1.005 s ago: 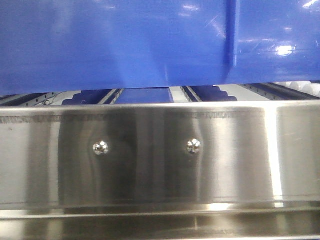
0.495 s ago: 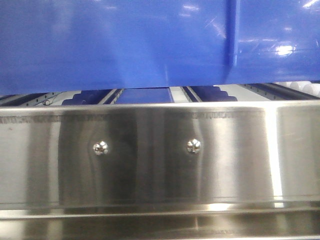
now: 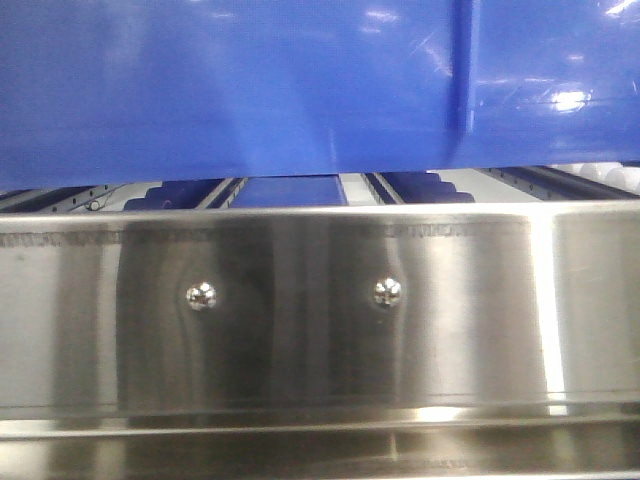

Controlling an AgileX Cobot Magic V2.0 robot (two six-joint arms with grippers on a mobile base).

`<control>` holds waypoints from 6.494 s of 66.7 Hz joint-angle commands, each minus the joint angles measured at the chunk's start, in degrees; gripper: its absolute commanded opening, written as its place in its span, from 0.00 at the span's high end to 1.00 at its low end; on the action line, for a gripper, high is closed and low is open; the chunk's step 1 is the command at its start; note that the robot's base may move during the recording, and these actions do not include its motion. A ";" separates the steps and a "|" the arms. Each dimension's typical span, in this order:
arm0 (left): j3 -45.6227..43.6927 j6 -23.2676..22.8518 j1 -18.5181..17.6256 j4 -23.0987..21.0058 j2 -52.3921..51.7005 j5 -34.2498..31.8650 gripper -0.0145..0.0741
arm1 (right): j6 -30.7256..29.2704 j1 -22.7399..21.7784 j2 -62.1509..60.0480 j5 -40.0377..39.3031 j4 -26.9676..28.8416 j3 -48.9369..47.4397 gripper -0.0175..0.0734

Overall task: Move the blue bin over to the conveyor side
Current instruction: 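Close both grippers on the blue bin's side walls, then lift the blue bin with both grippers and pull it off the rollers, then hold the blue bin in both grippers while driving away from the rack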

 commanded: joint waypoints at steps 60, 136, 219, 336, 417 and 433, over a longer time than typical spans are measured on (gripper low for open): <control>0.20 0.14 -0.03 0.96 -11.75 -1.90 0.86 | 0.16 -0.07 -8.60 -0.67 -0.95 -0.43 0.89; 21.31 0.14 -0.03 -1.38 -41.68 -19.20 0.86 | -0.52 -0.07 -36.47 -11.44 -1.15 13.71 0.89; 21.31 0.14 -0.03 -1.38 -41.68 -19.20 0.86 | -0.52 -0.07 -36.35 -12.18 -1.15 13.71 0.89; 21.31 0.14 -0.03 -1.36 -43.42 -19.20 0.86 | -0.52 -0.07 -36.35 -12.35 -1.15 13.71 0.89; 21.31 0.14 -0.03 -1.36 -43.42 -19.20 0.86 | -0.52 -0.07 -36.35 -12.35 -1.15 13.71 0.89; 21.31 0.14 -0.03 -1.36 -43.42 -19.20 0.86 | -0.52 -0.07 -36.35 -12.35 -1.15 13.71 0.89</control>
